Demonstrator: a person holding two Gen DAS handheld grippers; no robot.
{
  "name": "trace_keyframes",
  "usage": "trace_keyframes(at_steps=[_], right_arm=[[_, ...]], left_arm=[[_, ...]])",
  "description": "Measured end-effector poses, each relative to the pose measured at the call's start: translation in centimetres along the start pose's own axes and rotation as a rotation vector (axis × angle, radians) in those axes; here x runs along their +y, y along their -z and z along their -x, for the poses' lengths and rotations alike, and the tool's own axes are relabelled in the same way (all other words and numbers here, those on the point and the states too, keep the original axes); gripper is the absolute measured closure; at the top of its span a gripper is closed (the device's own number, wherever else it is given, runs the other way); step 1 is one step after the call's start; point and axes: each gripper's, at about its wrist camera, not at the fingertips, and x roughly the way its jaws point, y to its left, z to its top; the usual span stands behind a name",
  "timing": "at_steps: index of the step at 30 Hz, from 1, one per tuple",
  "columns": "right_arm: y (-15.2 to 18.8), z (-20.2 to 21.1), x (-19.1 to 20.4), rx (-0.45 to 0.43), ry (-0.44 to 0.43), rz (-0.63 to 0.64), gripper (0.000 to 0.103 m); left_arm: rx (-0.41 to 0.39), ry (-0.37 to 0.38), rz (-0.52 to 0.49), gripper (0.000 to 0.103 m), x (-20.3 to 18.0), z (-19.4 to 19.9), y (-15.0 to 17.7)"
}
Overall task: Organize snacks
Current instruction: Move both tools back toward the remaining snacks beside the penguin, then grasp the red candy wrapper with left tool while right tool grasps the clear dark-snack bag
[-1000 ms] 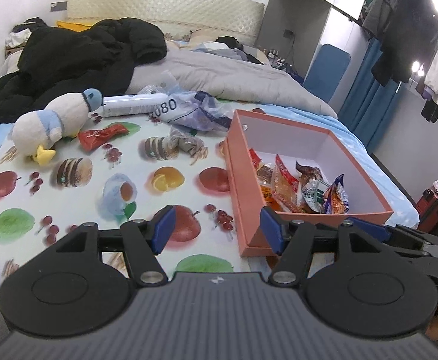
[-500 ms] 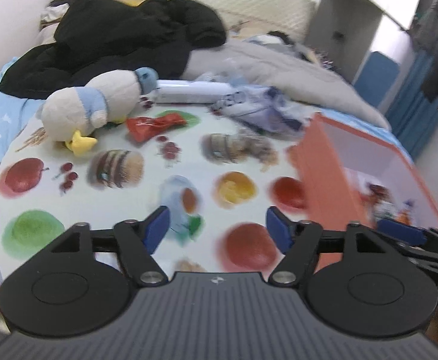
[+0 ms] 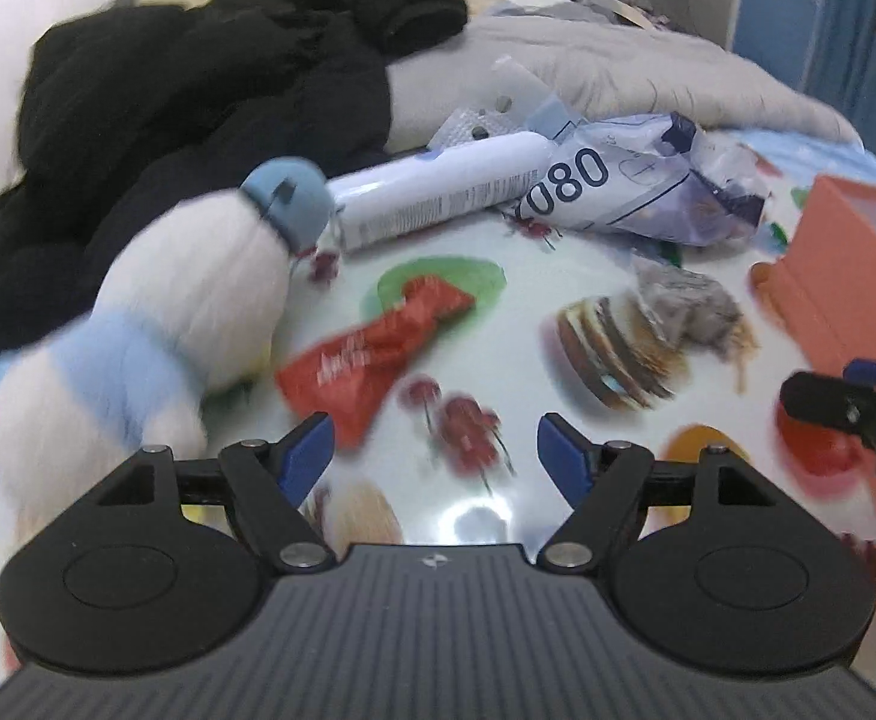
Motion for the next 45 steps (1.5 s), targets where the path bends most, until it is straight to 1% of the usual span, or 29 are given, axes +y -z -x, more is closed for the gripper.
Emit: trace_keyframes(at_steps=[3, 5, 6, 7, 10, 14, 16, 20, 22, 23, 25, 26, 27, 29, 32, 35, 36, 42, 45], right_arm=[[-1.2, -3.2, 0.0, 0.03, 0.056, -0.026, 0.039], [-2.0, -5.0, -0.4, 0.049, 0.084, -0.052, 0.028], [-2.5, -5.8, -0.7, 0.051, 0.093, -0.073, 0.015], [-2.8, -6.5, -0.9, 0.051, 0.103, -0.092, 0.012], [-3.8, -9.1, -1.2, 0.07, 0.133, -0.127, 0.012], [-4.4, -12.0, -1.0, 0.089, 0.161, -0.125, 0.012], [-4.6, -13.2, -0.7, 0.1, 0.193, -0.099, 0.012], [-4.5, -14.8, -0.6, 0.087, 0.253, -0.044, 0.012], [-4.4, -15.5, -0.9, 0.096, 0.242, -0.048, 0.012], [-4.2, -15.8, -1.1, 0.104, 0.234, -0.058, 0.012], [-4.1, -16.0, -1.1, 0.095, 0.232, -0.051, 0.012], [-4.1, -16.1, -1.0, 0.094, 0.233, -0.04, 0.012], [-4.1, -16.1, -0.9, 0.091, 0.23, -0.028, 0.011], [-4.1, -16.1, -0.8, 0.089, 0.226, -0.025, 0.012], [-4.0, -15.9, -0.8, 0.09, 0.218, -0.019, 0.015], [-4.0, -15.5, -0.9, 0.09, 0.207, -0.023, 0.021], [-4.0, -15.3, -0.8, 0.09, 0.213, -0.016, 0.028], [-3.0, -14.2, -0.2, 0.102, 0.187, 0.012, 0.031], [-2.3, -13.4, 0.2, 0.11, 0.17, 0.032, 0.032]], left_arm=[[0.014, 0.01, -0.075, 0.025, 0.3, -2.3, -1.6], [0.019, 0.019, -0.125, 0.025, 0.3, -3.7, -2.4], [0.025, 0.018, -0.152, 0.025, 0.2, -4.4, -2.8], [0.031, 0.017, -0.173, 0.025, 0.1, -4.8, -2.9], [0.049, 0.03, -0.214, 0.025, 0.2, -6.4, -3.5], [0.075, 0.029, -0.261, 0.026, 0.2, -8.5, -4.1], [0.08, 0.038, -0.265, 0.027, 0.2, -9.2, -4.3], [0.093, 0.048, -0.265, 0.029, 0.2, -10.5, -4.5], [0.111, 0.04, -0.256, 0.031, 0.2, -11.2, -4.4], [0.113, 0.045, -0.23, 0.032, 0.3, -11.5, -4.4], [0.113, 0.054, -0.193, 0.033, 0.7, -11.7, -4.6], [0.111, 0.052, -0.188, 0.038, 0.7, -11.7, -4.6], [0.11, 0.047, -0.186, 0.042, 0.7, -11.7, -4.6], [0.11, 0.036, -0.186, 0.054, 0.6, -11.5, -4.6], [0.109, 0.024, -0.187, 0.066, 0.4, -11.2, -4.4], [0.108, 0.028, -0.154, 0.067, 0.5, -10.7, -4.1], [0.108, 0.026, -0.146, 0.067, 0.4, -10.5, -4.0], [0.104, 0.027, -0.092, 0.067, -0.3, -8.9, -2.5], [0.103, 0.029, -0.044, 0.067, -0.5, -7.7, -1.5]])
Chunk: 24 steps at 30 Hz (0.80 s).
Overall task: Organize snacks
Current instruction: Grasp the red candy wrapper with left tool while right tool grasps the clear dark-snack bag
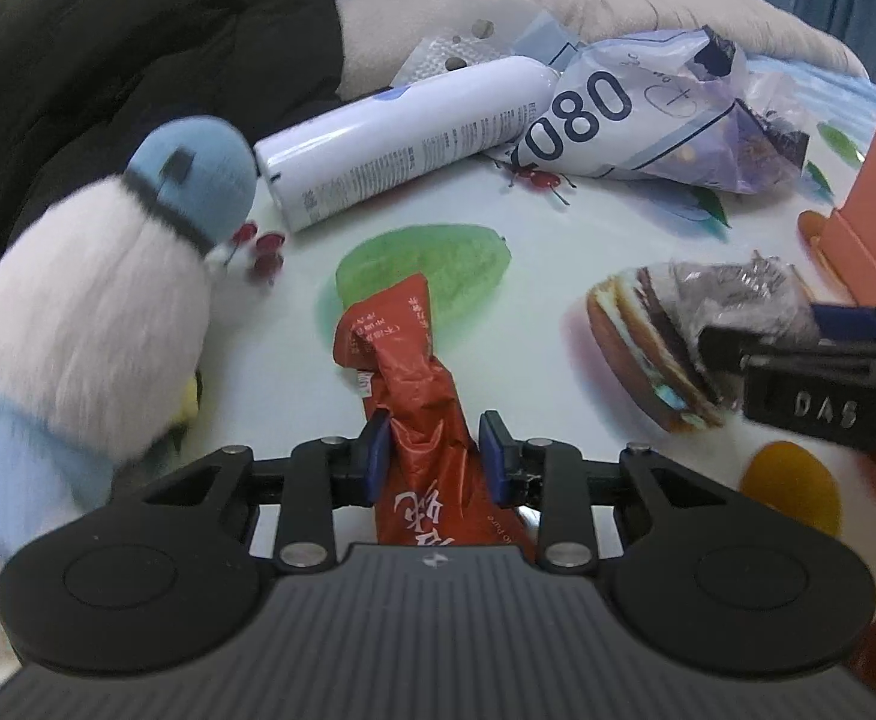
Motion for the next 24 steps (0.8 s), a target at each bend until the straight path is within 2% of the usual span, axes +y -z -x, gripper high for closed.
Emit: trace_keyframes(at_steps=[8, 13, 14, 17, 20, 24], right_arm=[[3.4, 3.1, 0.3, -0.007, -0.072, 0.057, 0.032], [5.7, 5.8, -0.1, -0.034, -0.128, 0.111, 0.033], [6.2, 6.4, -0.1, -0.035, -0.136, 0.126, 0.036], [7.5, 8.8, -0.3, -0.038, -0.155, 0.165, 0.037], [8.5, 10.7, -0.9, -0.01, -0.164, 0.163, 0.041], [9.9, 12.7, -1.6, 0.022, -0.178, 0.169, 0.049]], left_arm=[[-0.035, -0.022, 0.128, 0.068, -1.3, 3.4, 4.4], [-0.051, 0.003, 0.226, 0.068, -1.9, 6.4, 7.2], [-0.052, 0.012, 0.24, 0.068, -2.0, 7.0, 7.7], [-0.061, 0.009, 0.265, 0.068, -2.8, 9.5, 9.0], [-0.062, 0.016, 0.3, 0.068, -3.5, 12.5, 10.4], [-0.042, 0.024, 0.293, 0.068, -5.2, 15.4, 12.4]])
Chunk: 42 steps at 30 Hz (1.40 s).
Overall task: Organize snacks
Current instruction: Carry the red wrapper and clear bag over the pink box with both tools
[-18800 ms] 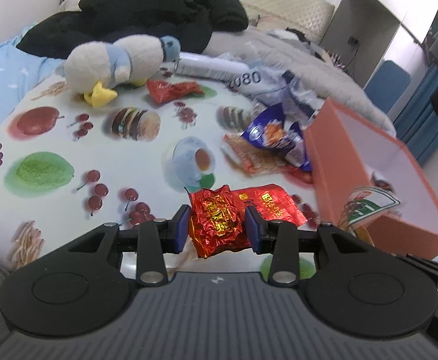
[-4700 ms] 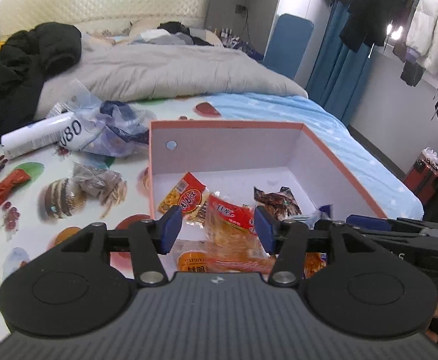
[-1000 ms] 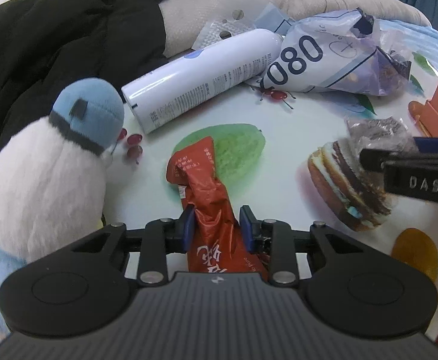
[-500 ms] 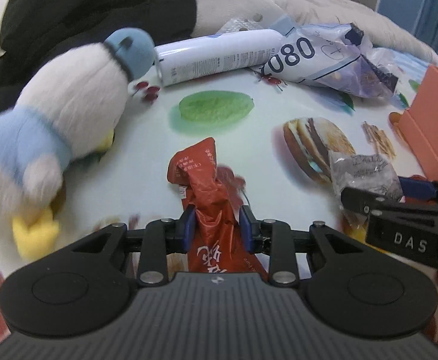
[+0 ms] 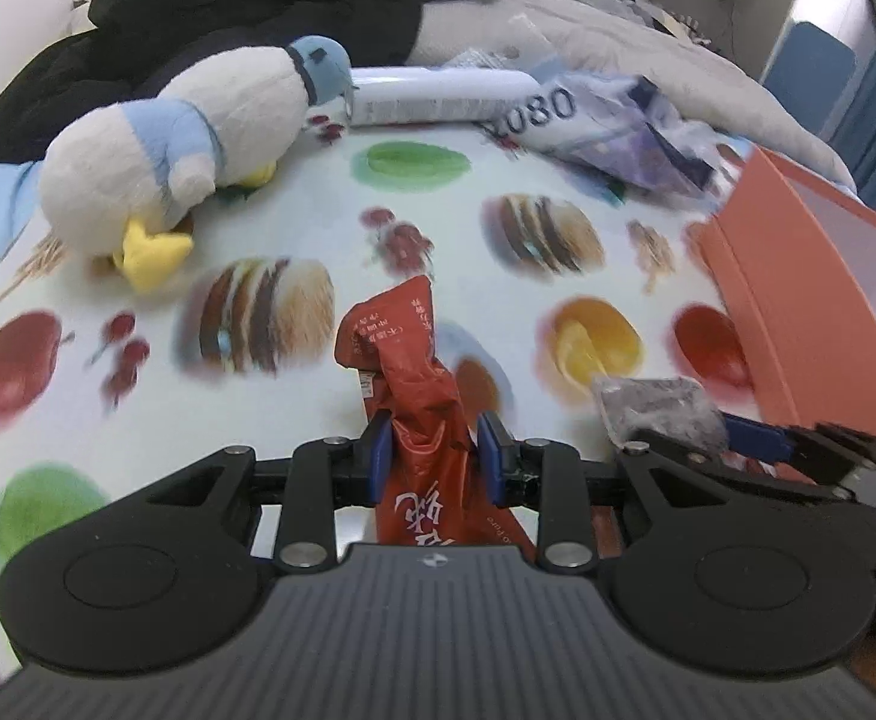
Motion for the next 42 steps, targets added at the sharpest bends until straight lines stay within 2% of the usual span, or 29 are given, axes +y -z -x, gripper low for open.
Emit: trace_keyframes(at_steps=[4, 7, 15, 26, 34, 42], right_arm=[[1.4, 1.9, 0.0, 0.017, -0.005, 0.005, 0.059], [1.9, 3.5, -0.2, 0.027, -0.02, -0.012, 0.061], [1.5, 10.3, -0.4, -0.06, -0.024, -0.013, 0.062], [2.3, 20.2, -1.5, -0.158, -0.043, -0.038, 0.062], [3.3, 25.0, -2.7, -0.221, -0.021, -0.053, 0.062], [5.1, 28.7, -5.1, -0.259, 0.032, -0.092, 0.062]], left_arm=[[0.018, -0.002, 0.011, 0.069, -0.5, 2.5, 1.9], [0.02, 0.001, 0.019, 0.069, -0.8, 4.5, 2.7], [-0.042, 0.008, 0.012, 0.069, -2.4, 11.1, 2.7], [-0.128, 0.088, 0.018, 0.069, -5.6, 19.5, 3.7], [-0.174, 0.149, -0.009, 0.069, -8.2, 22.9, 4.4], [-0.187, 0.223, -0.048, 0.068, -11.5, 23.7, 4.6]])
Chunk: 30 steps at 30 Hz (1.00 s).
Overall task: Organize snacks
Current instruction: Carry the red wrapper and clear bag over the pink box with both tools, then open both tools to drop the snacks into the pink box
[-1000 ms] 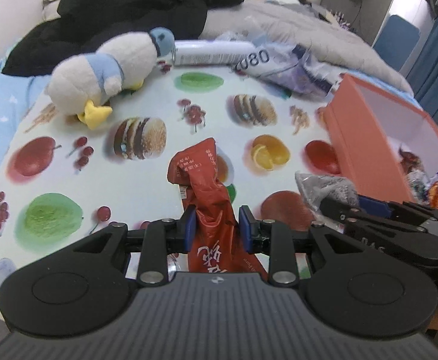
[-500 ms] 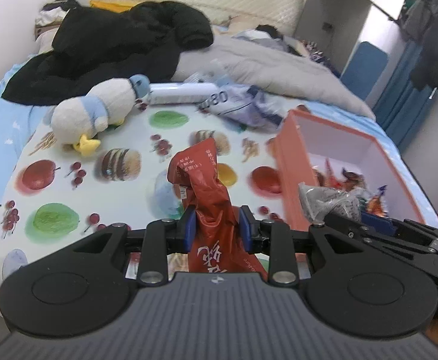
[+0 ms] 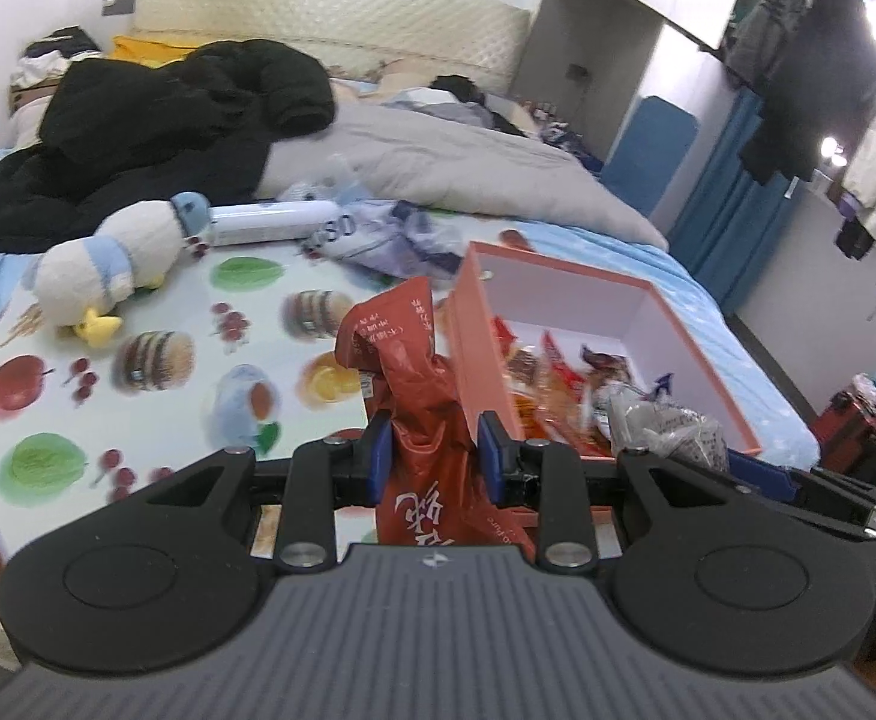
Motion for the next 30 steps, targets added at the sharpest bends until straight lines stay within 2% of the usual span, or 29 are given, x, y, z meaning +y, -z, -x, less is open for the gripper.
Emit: trace_keyframes(at_steps=[7, 13, 21, 30], right_arm=[[0.6, 1.4, -2.7, 0.0, 0.061, -0.042, 0.062], [0.3, 1.5, -4.9, -0.008, 0.088, -0.078, 0.062], [-1.4, -0.1, -8.6, -0.015, 0.106, -0.103, 0.063], [-4.0, -4.1, -13.4, -0.022, 0.132, -0.13, 0.062]], left_arm=[[0.022, 0.064, -0.026, 0.069, -3.2, -1.6, -0.3], [0.042, 0.086, -0.046, 0.069, -5.4, -3.6, -1.5], [0.065, 0.093, -0.068, 0.069, -8.3, -8.3, -4.4], [0.105, 0.099, -0.107, 0.069, -11.5, -15.5, -7.7]])
